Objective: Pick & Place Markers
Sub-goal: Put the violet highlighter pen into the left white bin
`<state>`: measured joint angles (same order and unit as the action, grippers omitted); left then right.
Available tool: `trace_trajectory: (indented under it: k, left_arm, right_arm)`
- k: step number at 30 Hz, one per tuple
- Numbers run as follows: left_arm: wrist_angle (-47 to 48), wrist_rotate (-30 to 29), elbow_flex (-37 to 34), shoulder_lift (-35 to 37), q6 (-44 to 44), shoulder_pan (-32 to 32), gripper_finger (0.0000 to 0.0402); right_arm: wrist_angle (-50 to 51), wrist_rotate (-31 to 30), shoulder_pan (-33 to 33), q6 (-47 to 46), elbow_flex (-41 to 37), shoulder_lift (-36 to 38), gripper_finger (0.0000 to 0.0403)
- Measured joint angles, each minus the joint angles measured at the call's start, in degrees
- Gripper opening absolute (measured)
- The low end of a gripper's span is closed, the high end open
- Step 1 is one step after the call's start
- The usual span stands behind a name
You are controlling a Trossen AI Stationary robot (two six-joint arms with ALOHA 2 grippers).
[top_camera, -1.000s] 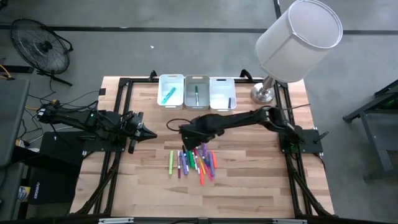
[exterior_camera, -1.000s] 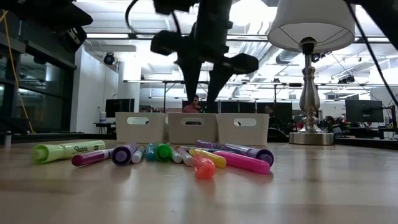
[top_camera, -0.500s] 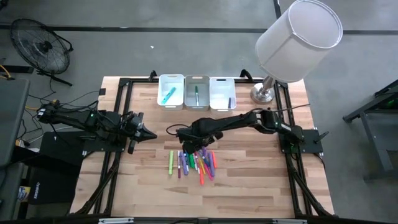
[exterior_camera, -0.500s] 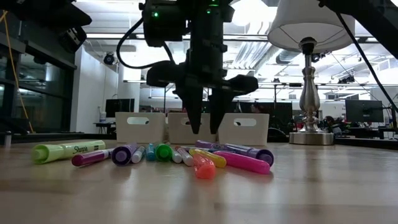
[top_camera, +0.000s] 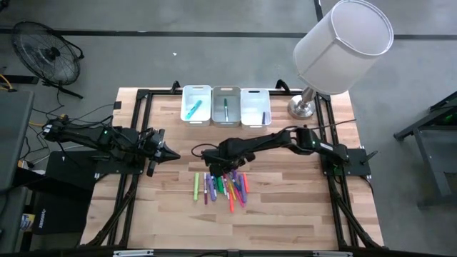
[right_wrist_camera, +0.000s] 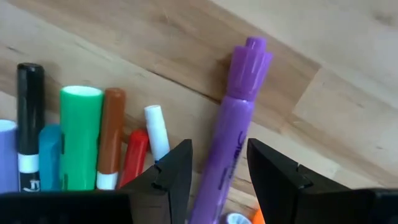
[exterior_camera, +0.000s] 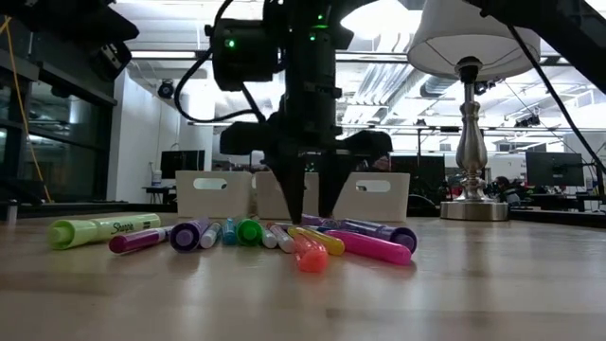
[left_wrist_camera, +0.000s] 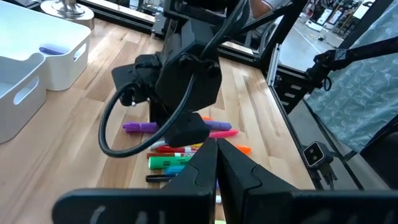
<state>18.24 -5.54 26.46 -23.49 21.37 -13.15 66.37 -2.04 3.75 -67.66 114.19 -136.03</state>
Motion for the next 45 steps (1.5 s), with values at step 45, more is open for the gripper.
trace_trajectory:
  k: [45]
  left_arm:
    - [2.3, -0.9, 0.0, 0.0, 0.0, 0.0, 0.0001]
  right_arm:
    - [-4.2, -0.2, 2.4, 2.2, -4.5, 1.5, 0.0054]
